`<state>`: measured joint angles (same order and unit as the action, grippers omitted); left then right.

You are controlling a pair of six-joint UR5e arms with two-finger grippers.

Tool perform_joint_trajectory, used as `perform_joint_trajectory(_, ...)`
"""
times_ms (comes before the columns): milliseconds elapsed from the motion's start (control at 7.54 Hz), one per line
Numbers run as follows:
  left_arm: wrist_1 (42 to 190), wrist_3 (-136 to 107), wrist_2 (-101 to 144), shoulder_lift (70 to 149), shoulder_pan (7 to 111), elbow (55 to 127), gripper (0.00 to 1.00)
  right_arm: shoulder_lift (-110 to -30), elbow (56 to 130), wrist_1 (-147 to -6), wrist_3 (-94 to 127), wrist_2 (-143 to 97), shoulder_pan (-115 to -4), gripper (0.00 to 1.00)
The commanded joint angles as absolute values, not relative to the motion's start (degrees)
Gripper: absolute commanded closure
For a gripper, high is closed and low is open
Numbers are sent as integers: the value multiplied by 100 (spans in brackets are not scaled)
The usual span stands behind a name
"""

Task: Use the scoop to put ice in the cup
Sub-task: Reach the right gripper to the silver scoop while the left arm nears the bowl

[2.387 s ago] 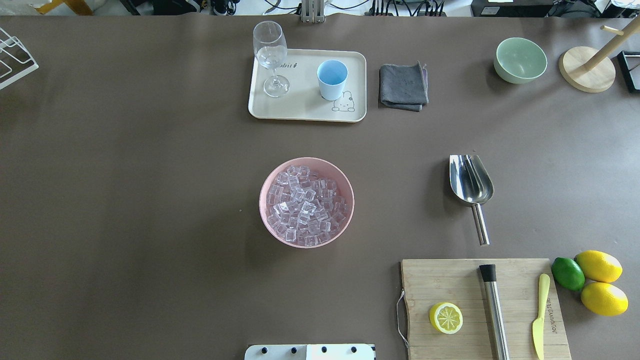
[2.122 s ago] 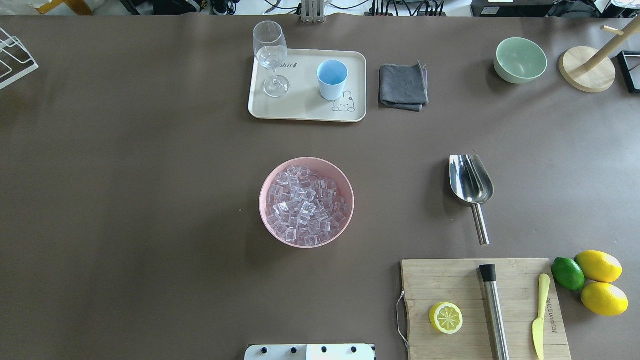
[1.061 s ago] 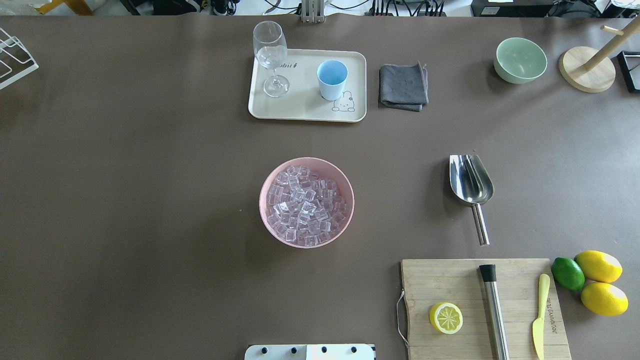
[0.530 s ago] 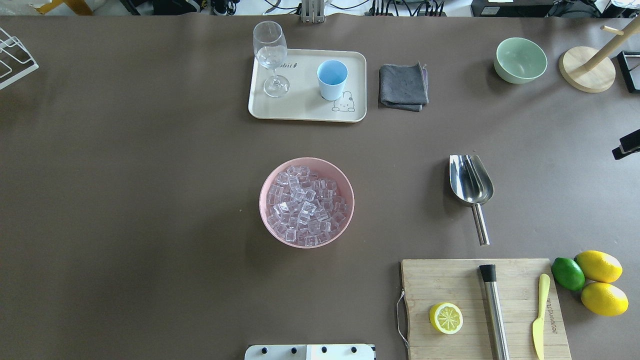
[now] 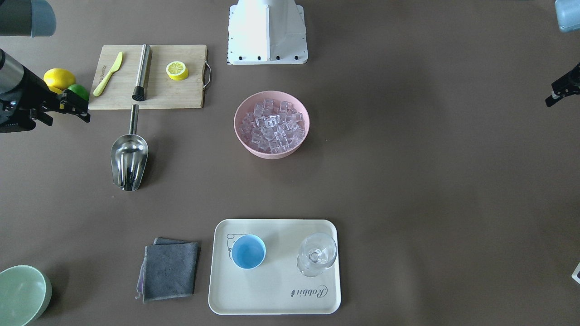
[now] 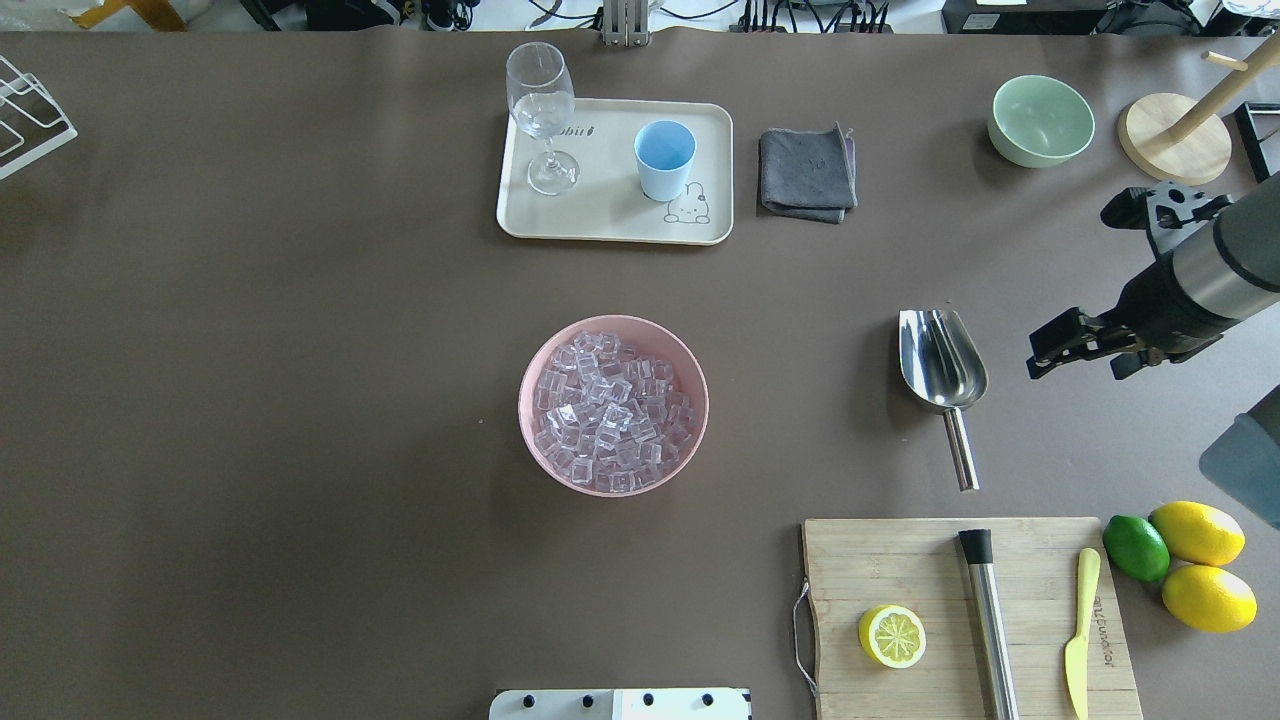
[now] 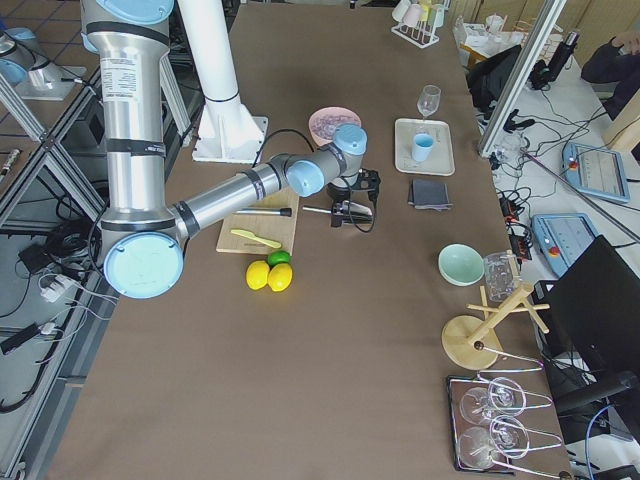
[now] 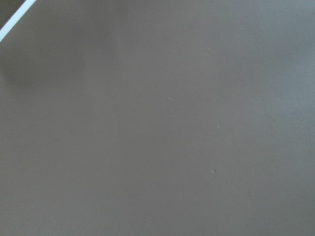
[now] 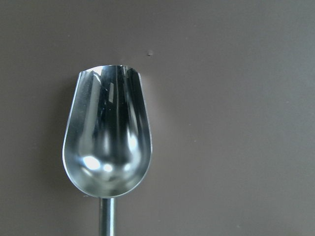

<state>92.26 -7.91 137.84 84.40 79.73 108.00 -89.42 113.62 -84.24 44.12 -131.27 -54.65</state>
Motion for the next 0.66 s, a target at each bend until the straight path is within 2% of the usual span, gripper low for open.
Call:
perform_joint_trajectory(0, 9237, -791, 13825, 8813, 7306, 11248, 2, -8474, 11408, -8394, 5596, -12465, -4319, 1)
perform_joint_trajectory(530, 9368, -773, 13808, 9323, 6367, 11663, 2, -8543, 11295, -8376, 5906, -11840, -3561, 1)
